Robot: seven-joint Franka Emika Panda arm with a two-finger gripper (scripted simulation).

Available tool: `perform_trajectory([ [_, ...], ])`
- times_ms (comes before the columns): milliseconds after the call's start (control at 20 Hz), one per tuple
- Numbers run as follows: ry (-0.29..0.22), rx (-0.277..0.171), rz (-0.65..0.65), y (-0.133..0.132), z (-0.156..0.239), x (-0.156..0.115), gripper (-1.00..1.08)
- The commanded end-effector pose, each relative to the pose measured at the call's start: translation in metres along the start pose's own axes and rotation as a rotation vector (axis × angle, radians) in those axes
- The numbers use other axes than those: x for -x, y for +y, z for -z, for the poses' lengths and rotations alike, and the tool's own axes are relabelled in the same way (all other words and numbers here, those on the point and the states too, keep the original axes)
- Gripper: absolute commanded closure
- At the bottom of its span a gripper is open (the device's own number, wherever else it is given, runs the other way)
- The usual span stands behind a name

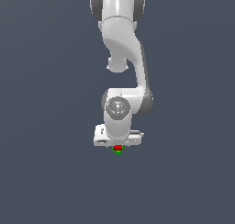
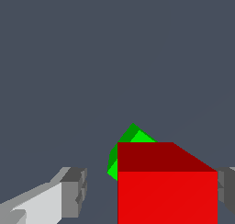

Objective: Stack the red cube on top of the green cube.

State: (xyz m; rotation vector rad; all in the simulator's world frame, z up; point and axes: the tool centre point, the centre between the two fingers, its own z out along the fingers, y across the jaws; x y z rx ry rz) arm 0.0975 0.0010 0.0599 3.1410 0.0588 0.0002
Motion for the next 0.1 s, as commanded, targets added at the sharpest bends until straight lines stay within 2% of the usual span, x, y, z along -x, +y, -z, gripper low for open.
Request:
perform_trajectory([
  [0, 0.000, 0.000, 0.000, 0.0000, 0.0000, -0.0001, -0.92],
  [50, 0.000, 0.000, 0.000, 0.0000, 0.0000, -0.0001, -0.92],
])
